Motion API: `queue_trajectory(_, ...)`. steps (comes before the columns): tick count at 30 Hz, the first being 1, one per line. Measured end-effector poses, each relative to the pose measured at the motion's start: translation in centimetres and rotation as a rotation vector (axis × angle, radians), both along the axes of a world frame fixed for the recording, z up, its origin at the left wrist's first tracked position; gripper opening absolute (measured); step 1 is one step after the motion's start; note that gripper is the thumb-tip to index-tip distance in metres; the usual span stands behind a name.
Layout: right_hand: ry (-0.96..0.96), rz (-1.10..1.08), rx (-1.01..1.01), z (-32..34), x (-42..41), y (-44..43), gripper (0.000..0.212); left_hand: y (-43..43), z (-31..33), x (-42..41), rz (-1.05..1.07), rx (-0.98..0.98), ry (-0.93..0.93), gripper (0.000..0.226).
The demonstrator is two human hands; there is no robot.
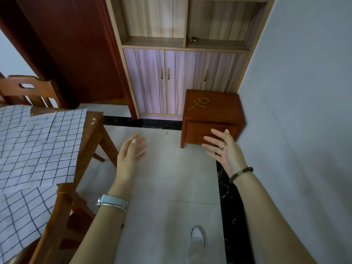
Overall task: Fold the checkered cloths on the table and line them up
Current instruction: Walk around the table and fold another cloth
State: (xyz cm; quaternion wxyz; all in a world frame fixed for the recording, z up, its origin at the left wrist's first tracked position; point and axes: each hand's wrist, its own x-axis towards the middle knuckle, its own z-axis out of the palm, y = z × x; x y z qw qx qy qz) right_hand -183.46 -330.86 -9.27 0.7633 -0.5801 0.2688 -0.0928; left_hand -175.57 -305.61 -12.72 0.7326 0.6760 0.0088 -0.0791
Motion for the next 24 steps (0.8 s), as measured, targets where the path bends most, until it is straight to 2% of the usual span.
queue_trajectory(8,0.009,0.103,-0.001,0.5,7.9,-7.4,0.047,-6.0,-0.1,5.3,0.109,-0.034,0.034,0.040)
queue_trajectory(18,0.023,0.197,0.019,-0.3,16.1,-10.7,0.044,-8.8,-0.6,10.4,0.236,-0.036,0.063,0.031)
queue_trajectory(24,0.056,0.270,0.028,-1.3,22.1,-10.1,0.049,-8.8,-0.6,14.9,0.320,-0.014,0.040,0.034)
